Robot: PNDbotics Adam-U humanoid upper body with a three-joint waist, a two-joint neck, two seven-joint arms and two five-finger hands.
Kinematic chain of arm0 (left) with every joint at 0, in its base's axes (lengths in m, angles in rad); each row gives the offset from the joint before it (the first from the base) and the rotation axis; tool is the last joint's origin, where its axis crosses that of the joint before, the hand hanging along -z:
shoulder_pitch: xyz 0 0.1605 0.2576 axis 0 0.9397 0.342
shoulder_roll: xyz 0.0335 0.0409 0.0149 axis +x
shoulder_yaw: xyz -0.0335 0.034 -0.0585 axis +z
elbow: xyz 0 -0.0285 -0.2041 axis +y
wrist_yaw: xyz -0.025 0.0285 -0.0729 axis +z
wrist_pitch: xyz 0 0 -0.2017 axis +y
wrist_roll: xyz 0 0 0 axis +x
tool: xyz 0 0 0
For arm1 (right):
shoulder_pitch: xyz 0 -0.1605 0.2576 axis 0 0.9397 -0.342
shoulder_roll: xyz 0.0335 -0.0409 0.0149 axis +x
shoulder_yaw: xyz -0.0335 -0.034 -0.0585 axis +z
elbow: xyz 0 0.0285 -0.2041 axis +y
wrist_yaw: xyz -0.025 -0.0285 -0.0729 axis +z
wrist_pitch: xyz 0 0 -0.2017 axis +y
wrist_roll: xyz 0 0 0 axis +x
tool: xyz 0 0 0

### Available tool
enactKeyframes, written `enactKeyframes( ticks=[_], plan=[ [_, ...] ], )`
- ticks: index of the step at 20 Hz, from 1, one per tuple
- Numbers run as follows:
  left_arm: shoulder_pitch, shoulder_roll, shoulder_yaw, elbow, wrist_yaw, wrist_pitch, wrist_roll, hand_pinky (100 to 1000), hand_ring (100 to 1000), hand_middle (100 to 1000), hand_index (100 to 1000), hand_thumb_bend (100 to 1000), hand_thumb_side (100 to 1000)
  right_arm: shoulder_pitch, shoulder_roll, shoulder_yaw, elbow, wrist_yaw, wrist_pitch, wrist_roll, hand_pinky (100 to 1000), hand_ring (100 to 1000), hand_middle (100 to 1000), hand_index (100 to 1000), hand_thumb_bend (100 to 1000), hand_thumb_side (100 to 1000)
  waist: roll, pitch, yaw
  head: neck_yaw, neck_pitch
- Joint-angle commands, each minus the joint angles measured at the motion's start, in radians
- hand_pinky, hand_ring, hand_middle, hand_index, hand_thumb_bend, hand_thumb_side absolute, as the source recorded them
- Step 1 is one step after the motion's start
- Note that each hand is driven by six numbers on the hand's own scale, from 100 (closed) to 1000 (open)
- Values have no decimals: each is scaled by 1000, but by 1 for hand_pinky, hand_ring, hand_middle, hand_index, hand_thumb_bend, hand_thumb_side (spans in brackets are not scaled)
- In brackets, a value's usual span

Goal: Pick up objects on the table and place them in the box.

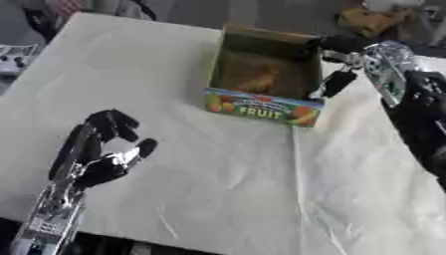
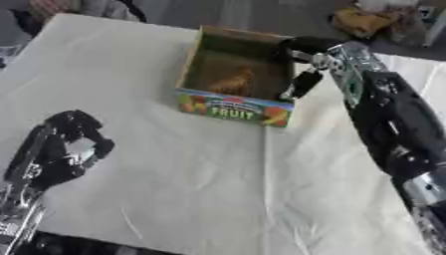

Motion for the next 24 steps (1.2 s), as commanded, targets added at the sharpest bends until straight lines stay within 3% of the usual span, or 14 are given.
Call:
enactKeyframes(
  ticks=[1, 3, 4, 8, 10, 16, 20, 24],
  plan=[
    [-5, 22, 12, -15, -3, -1, 8, 553, 498, 526, 578, 666, 362, 12, -90, -14, -125, -88, 31, -44, 834, 806, 837, 876, 296, 182, 3, -20, -7, 11, 6],
    [-4, 23, 14, -15, -3, -1, 10, 553, 498, 526, 578, 665, 362, 45, -120, -25, -191, -141, 61, -94, 823, 796, 824, 863, 270, 156, 5, -20, -13, 16, 6],
    [-3, 23, 15, -15, -3, -1, 11, 553, 498, 526, 578, 677, 361, 60, -134, -33, -221, -166, 76, -121, 789, 763, 785, 837, 196, 100, 6, -21, -16, 18, 6],
    [-1, 25, 19, -16, -4, 0, 16, 553, 498, 526, 577, 665, 361, 143, -178, -76, -340, -268, 139, -227, 752, 723, 742, 812, 100, 100, 9, -22, -28, 28, 6],
    [0, 25, 21, -16, -4, 0, 18, 552, 497, 526, 577, 665, 361, 180, -184, -98, -381, -315, 177, -269, 733, 700, 721, 802, 100, 100, 11, -22, -35, 31, 6],
    [3, 28, 29, -16, -5, 2, 28, 552, 498, 526, 577, 666, 362, 304, -157, -174, -489, -509, 291, -406, 684, 648, 675, 811, 100, 124, 13, -18, -53, 43, 6],
    [4, 28, 33, -16, -5, 3, 35, 552, 499, 527, 578, 668, 362, 368, -112, -225, -571, -656, 347, -511, 659, 625, 650, 807, 100, 199, 12, -14, -68, 49, 6],
    [4, 29, 35, -15, -6, 3, 39, 552, 500, 529, 577, 668, 363, 422, -54, -268, -639, -796, 369, -618, 642, 611, 632, 795, 100, 298, 12, -10, -78, 53, 6]
  ],
)
